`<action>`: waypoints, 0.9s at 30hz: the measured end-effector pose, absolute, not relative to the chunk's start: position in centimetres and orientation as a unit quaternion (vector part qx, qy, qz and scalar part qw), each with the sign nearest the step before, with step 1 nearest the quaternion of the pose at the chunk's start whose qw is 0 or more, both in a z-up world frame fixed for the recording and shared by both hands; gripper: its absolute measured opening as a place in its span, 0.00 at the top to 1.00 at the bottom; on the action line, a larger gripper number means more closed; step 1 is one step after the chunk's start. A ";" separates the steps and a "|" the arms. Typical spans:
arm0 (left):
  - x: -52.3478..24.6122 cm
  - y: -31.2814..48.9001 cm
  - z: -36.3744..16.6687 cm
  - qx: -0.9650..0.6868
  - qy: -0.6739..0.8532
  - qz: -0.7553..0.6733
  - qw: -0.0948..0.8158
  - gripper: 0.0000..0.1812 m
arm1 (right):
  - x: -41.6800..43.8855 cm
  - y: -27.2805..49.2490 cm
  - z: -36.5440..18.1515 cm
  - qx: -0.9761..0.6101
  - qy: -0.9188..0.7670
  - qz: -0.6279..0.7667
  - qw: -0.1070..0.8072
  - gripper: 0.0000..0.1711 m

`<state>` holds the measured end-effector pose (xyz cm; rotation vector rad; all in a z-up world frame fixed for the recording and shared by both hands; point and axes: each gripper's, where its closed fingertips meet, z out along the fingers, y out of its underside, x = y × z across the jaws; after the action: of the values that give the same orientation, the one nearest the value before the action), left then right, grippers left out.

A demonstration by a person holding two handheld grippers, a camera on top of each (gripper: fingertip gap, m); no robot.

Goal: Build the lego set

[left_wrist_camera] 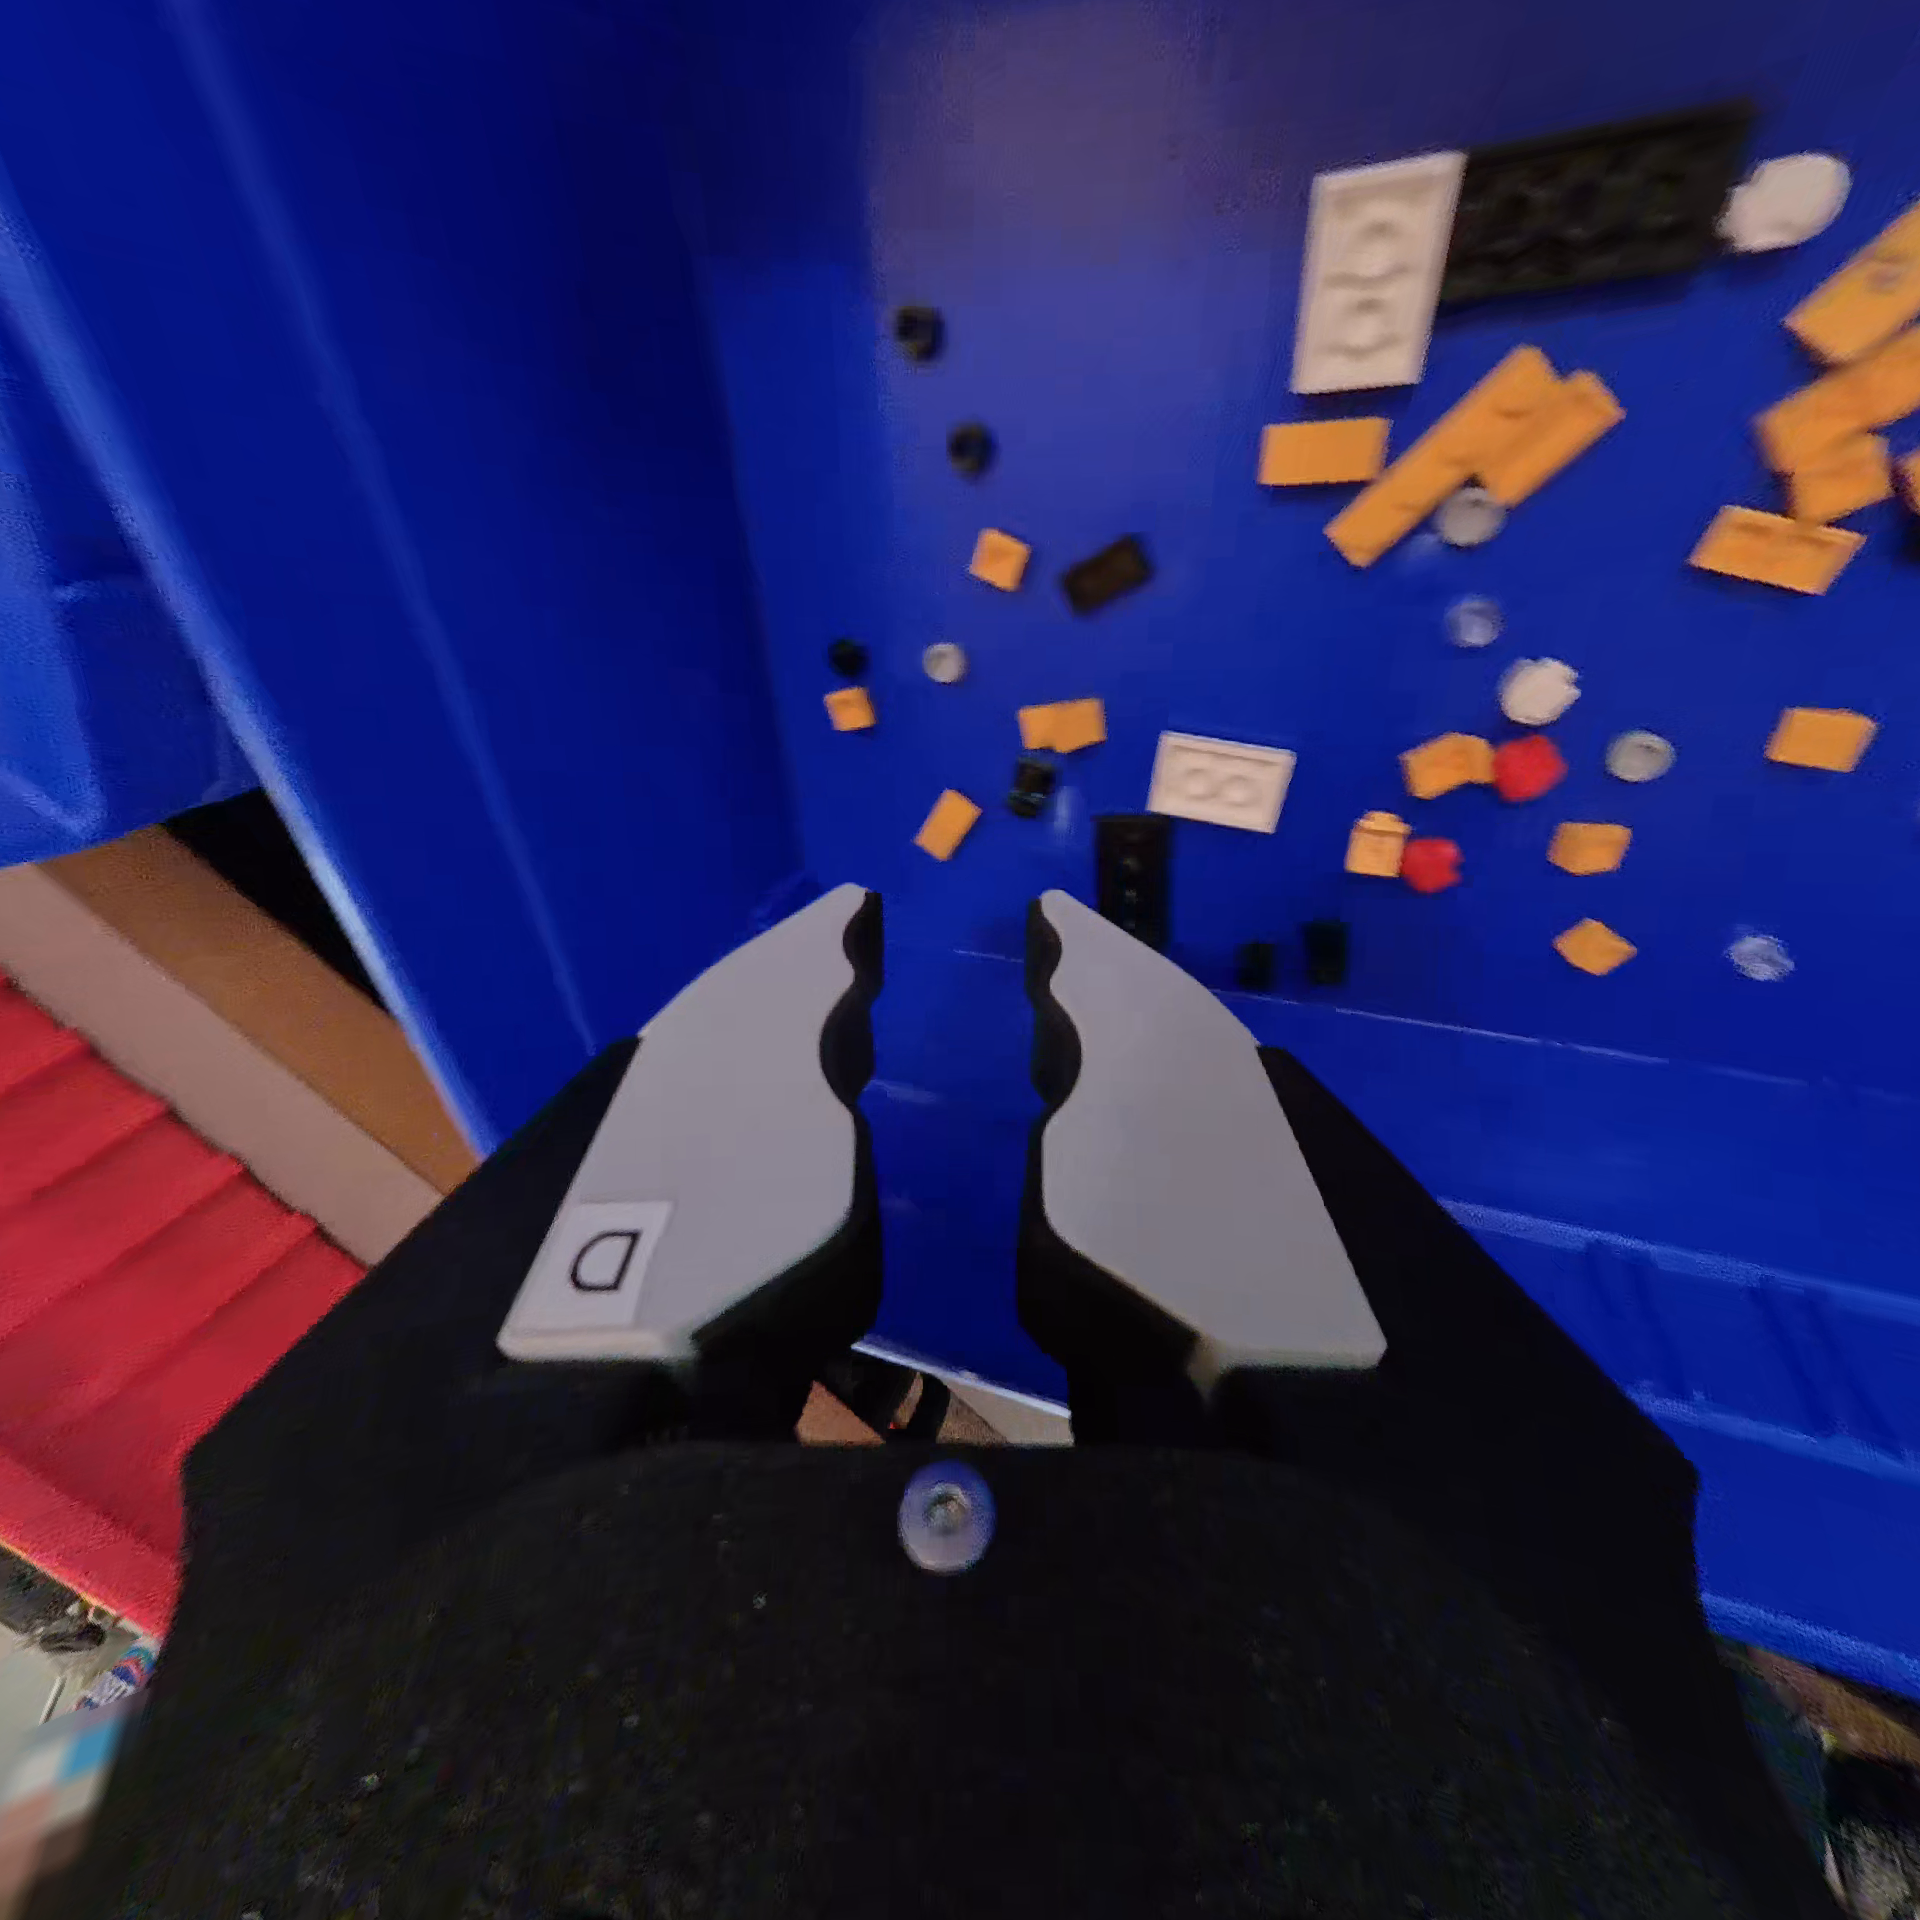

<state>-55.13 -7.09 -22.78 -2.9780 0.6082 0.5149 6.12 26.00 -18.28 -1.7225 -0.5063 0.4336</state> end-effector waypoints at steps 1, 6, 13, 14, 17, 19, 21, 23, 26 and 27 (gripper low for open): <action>-55.6 -6.9 -22.7 -0.966 0.192 0.168 0.035 0.85 | 6.1 26.0 -18.3 -0.744 -0.219 0.187 0.602 1.00; -56.4 -6.9 -24.2 -0.961 0.232 0.149 0.007 0.83 | 6.1 26.1 -18.5 -0.747 -0.219 0.186 0.599 1.00; -57.0 -7.3 -26.4 -0.952 0.271 0.129 -0.067 0.85 | 6.2 26.2 -18.8 -0.751 -0.218 0.183 0.596 1.00; -57.1 -7.2 -26.5 -0.950 0.275 0.129 -0.072 0.85 | 6.2 26.2 -18.8 -0.751 -0.218 0.183 0.595 1.00; -56.9 -7.5 -27.0 -0.945 0.289 0.120 -0.099 0.86 | 6.1 26.2 -18.9 -0.753 -0.219 0.182 0.593 1.00; -57.0 -7.7 -27.3 -0.939 0.297 0.123 -0.119 0.87 | 6.1 26.3 -19.1 -0.754 -0.219 0.183 0.591 1.00; -56.9 -7.8 -27.4 -0.937 0.301 0.119 -0.131 0.89 | 6.1 26.3 -19.2 -0.756 -0.220 0.183 0.589 1.00; -56.5 -8.1 -27.5 -0.937 0.301 0.104 -0.142 0.95 | 6.1 26.3 -19.2 -0.757 -0.219 0.184 0.587 1.00; -55.3 -9.0 -27.4 -0.937 0.304 0.067 -0.157 0.95 | 6.1 26.3 -19.3 -0.759 -0.218 0.186 0.585 1.00; -55.1 -9.5 -27.2 -0.937 0.301 0.059 -0.166 0.96 | 6.1 26.3 -19.3 -0.759 -0.218 0.187 0.584 1.00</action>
<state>-55.06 -9.48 -27.15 -3.3027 1.0597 0.2096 6.05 26.33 -19.33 -1.7707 -0.5089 0.4356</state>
